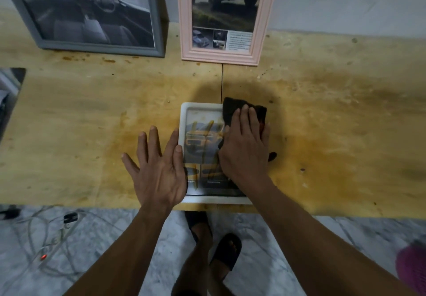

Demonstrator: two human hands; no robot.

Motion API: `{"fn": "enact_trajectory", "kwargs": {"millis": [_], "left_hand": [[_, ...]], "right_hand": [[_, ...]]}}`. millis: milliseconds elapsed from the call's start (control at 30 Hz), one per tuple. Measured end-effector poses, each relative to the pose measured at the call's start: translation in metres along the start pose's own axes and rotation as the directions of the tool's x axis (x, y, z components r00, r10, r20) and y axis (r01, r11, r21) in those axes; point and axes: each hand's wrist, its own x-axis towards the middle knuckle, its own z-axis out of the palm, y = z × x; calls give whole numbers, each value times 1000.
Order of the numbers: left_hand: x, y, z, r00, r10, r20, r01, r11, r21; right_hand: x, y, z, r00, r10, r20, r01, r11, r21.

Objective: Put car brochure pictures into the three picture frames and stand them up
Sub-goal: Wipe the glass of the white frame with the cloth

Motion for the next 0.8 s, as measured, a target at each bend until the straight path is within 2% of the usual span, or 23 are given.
{"fn": "enact_trajectory", "kwargs": {"millis": [133,267,433,500,800], "left_hand": [[1,-1,3,1000,-7,0,7,1000,-14],[1,0,1,1000,-8,9,8,1000,-18],[0,1,0,999,-14,29,14,1000,-9],[1,2,0,999,-12,34,12,1000,-4],[2,-1,1,999,-13,35,15,999,-40]], "right_hand": [[0,-7,3,999,-7,-41,8,999,37],[1,-15,2,1000,-7,13,6,993,114],[4,-29,19,994,38,-103,-15,976,217],[5,-34,22,994,37,-100,-11,970,244],[9,-52,18,994,-106,-34,111,932,344]]}}
